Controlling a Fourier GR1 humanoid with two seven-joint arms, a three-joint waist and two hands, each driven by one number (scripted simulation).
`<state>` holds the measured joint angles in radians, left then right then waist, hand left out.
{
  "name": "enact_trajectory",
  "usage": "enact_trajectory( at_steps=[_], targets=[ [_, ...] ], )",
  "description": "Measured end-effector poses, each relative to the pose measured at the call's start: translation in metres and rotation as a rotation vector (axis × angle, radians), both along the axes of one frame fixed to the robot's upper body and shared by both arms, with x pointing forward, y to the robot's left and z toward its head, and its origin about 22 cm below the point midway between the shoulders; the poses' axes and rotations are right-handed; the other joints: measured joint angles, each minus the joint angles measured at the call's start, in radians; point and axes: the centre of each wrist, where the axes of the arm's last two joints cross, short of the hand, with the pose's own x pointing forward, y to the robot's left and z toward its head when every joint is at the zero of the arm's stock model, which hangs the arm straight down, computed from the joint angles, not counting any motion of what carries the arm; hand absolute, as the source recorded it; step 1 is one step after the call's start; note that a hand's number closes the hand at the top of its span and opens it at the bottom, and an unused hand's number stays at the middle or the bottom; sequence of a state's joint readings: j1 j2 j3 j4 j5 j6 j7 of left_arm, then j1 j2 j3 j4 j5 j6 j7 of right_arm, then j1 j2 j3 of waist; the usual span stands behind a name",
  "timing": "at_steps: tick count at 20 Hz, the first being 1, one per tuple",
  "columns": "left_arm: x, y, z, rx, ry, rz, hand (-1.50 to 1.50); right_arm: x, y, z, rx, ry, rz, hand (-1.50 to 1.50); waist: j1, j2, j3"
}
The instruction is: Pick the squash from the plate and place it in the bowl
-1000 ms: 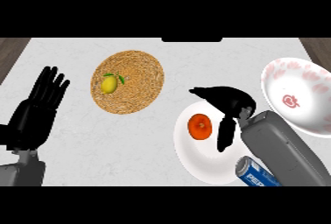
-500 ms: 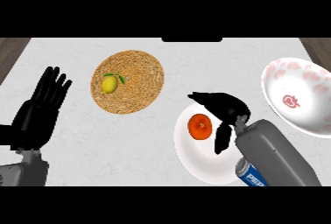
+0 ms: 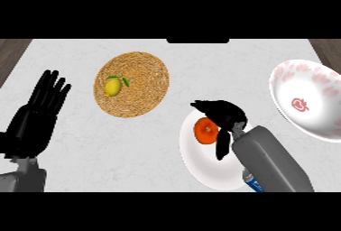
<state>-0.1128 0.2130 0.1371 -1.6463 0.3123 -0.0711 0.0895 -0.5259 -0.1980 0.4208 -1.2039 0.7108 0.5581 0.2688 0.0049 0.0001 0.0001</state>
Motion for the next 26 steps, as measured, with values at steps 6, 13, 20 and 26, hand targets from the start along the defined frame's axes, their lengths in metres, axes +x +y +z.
enact_trajectory(
  at_steps=[6,13,20,26],
  targets=[
    [0.004,0.001,-0.004,0.000,-0.001,0.001,0.00,0.005,0.005,-0.009,-0.037,0.002,0.036,1.50,0.000,0.000,0.000],
    [0.004,0.000,-0.005,-0.005,-0.002,-0.005,0.00,0.008,0.017,-0.010,-0.098,-0.071,0.148,1.50,0.000,-0.001,-0.001],
    [0.011,0.003,0.001,0.001,-0.002,0.005,0.00,0.008,0.021,-0.002,-0.109,-0.140,0.205,1.50,-0.003,0.000,0.000],
    [0.001,0.009,-0.009,-0.008,0.013,0.035,0.00,-0.035,-0.050,-0.009,-0.080,-0.193,0.096,1.50,-0.035,-0.009,0.000]
  ],
)
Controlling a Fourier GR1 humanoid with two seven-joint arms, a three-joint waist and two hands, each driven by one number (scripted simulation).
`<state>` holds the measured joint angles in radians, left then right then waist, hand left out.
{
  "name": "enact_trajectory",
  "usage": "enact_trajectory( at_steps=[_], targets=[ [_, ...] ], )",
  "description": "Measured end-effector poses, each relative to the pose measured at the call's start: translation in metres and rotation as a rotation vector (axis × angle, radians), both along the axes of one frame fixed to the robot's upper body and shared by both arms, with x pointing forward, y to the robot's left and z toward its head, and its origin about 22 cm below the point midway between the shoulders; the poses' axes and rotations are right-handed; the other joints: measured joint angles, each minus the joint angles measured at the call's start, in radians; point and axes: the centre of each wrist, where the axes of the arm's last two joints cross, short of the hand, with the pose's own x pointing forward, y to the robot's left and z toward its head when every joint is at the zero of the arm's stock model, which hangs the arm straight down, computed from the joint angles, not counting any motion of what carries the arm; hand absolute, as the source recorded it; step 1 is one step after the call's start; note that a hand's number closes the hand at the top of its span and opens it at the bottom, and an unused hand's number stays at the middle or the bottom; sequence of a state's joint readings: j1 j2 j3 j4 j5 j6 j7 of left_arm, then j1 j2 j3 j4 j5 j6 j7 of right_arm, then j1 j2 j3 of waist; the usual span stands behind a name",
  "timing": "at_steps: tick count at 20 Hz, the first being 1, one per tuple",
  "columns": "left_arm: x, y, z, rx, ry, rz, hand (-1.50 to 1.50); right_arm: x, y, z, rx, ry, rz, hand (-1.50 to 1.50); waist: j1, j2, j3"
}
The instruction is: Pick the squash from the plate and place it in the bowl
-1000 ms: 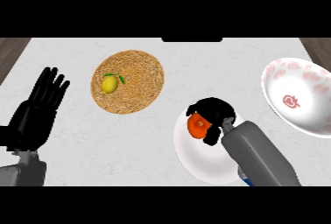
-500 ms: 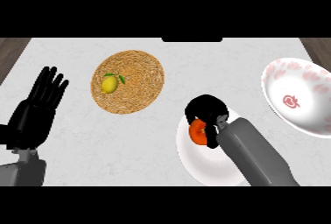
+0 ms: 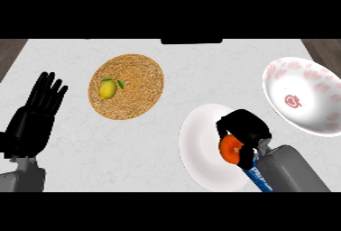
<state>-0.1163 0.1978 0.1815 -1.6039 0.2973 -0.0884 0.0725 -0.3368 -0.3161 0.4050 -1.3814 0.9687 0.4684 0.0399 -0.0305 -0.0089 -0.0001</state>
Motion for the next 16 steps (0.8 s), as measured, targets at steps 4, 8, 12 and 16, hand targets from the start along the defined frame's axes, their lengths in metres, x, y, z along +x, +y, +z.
enact_trajectory(
  at_steps=[4,8,12,16],
  targets=[
    [-0.002,0.002,0.005,0.000,-0.002,0.007,0.00,-0.035,-0.046,0.011,0.052,-0.077,-0.089,1.50,-0.012,-0.002,0.000],
    [-0.005,0.000,0.001,0.003,-0.004,0.006,0.00,-0.059,-0.068,0.046,0.104,-0.207,-0.192,1.50,-0.011,-0.002,0.000],
    [-0.006,0.001,-0.001,0.005,-0.005,0.007,0.00,-0.078,-0.084,0.088,0.124,-0.358,-0.305,1.50,-0.007,0.000,-0.001],
    [-0.004,0.002,0.000,0.008,-0.005,0.000,0.00,-0.095,-0.098,0.129,0.135,-0.481,-0.419,1.50,0.002,0.002,-0.001]
  ],
)
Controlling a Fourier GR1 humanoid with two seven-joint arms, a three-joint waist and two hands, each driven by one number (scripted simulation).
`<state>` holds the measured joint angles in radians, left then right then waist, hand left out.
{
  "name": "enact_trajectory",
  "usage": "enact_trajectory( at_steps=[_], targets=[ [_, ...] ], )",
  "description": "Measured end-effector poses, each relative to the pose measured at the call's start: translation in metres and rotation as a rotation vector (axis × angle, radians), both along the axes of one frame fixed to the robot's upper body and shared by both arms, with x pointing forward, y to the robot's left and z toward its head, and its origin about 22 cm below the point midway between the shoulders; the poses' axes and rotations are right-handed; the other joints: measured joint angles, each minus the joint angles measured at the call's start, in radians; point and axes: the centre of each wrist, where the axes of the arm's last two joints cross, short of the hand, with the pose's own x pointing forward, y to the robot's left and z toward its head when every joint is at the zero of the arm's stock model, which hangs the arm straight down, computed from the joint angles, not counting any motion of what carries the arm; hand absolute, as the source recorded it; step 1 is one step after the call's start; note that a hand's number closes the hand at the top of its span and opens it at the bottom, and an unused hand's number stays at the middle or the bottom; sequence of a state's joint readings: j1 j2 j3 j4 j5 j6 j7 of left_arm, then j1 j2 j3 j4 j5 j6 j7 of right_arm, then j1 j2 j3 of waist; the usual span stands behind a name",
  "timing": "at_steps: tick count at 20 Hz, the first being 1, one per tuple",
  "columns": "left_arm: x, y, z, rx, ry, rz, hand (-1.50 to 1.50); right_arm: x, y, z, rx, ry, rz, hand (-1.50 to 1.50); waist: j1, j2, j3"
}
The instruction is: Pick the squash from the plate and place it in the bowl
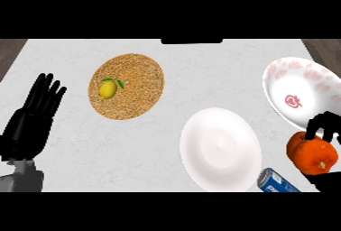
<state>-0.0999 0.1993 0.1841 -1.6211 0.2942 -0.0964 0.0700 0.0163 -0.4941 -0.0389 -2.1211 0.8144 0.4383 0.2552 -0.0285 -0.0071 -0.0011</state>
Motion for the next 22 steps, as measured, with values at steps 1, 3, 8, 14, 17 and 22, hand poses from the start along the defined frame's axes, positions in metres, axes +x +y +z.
enact_trajectory(
  at_steps=[1,3,8,14,17,22],
  targets=[
    [0.000,0.003,0.001,0.000,-0.003,-0.002,0.00,-0.004,-0.005,0.010,0.001,-0.026,-0.025,1.50,0.003,0.001,0.000],
    [0.002,0.002,0.004,0.000,-0.005,-0.006,0.00,-0.005,-0.014,0.026,0.002,-0.064,-0.080,1.50,0.010,0.002,0.000],
    [0.007,-0.004,0.010,-0.005,-0.010,-0.026,0.00,0.007,-0.044,0.048,0.065,-0.118,-0.179,1.50,0.022,0.005,0.000],
    [0.011,-0.010,0.006,-0.002,-0.013,-0.033,0.00,0.044,-0.087,0.050,0.136,-0.170,-0.257,1.50,0.033,0.008,0.001],
    [0.012,-0.005,0.006,-0.007,-0.012,-0.036,0.00,0.065,-0.100,0.041,0.186,-0.187,-0.272,1.50,0.037,0.009,0.001],
    [0.014,-0.012,0.009,-0.001,-0.011,-0.046,0.00,0.104,-0.124,0.028,0.248,-0.202,-0.279,1.50,0.045,0.012,0.002]
  ],
)
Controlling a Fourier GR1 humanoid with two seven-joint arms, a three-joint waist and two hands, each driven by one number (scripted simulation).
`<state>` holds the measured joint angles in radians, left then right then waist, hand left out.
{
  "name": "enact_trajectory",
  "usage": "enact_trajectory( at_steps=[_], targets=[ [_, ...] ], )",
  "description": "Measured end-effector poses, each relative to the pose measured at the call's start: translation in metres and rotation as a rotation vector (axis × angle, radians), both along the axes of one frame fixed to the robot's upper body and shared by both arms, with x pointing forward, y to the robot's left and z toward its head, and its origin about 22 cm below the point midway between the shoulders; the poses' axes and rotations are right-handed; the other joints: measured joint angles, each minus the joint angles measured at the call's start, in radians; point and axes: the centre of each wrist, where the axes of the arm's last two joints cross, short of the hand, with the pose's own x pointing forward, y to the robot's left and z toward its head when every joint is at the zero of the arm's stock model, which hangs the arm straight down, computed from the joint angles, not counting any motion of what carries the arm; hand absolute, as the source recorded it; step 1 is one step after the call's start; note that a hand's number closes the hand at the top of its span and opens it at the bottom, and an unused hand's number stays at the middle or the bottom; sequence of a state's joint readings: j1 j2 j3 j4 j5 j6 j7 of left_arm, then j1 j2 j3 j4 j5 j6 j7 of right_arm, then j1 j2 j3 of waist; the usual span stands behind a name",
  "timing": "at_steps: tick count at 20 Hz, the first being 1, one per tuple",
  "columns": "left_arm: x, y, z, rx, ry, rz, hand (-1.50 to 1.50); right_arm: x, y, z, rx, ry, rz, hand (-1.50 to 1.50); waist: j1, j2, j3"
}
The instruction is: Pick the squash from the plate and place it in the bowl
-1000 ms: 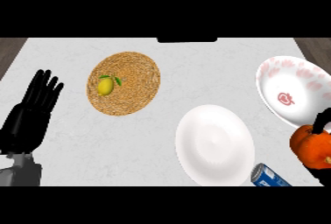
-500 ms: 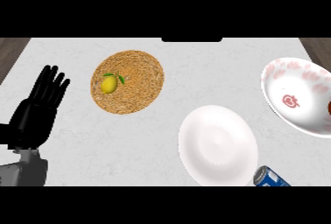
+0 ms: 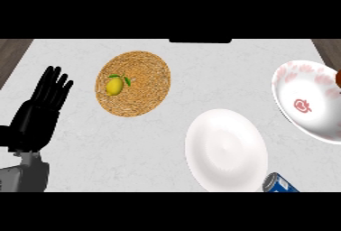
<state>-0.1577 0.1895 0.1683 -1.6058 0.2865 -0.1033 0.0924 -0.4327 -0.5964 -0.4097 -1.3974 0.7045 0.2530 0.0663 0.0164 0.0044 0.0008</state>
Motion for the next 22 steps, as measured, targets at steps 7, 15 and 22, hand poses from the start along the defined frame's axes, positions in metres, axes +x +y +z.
enact_trajectory(
  at_steps=[7,15,22],
  targets=[
    [0.000,-0.002,0.000,0.001,-0.004,-0.013,0.00,0.047,-0.015,-0.039,-0.013,0.072,-0.012,1.50,0.012,0.004,0.000],
    [0.010,-0.010,0.001,-0.007,-0.015,-0.034,0.00,0.068,-0.030,-0.077,0.078,0.286,-0.053,-1.50,0.032,0.015,0.002],
    [0.010,-0.007,0.002,-0.007,-0.020,-0.038,0.00,0.073,-0.033,-0.090,0.255,0.230,0.073,-1.50,0.036,0.017,0.004]
  ],
)
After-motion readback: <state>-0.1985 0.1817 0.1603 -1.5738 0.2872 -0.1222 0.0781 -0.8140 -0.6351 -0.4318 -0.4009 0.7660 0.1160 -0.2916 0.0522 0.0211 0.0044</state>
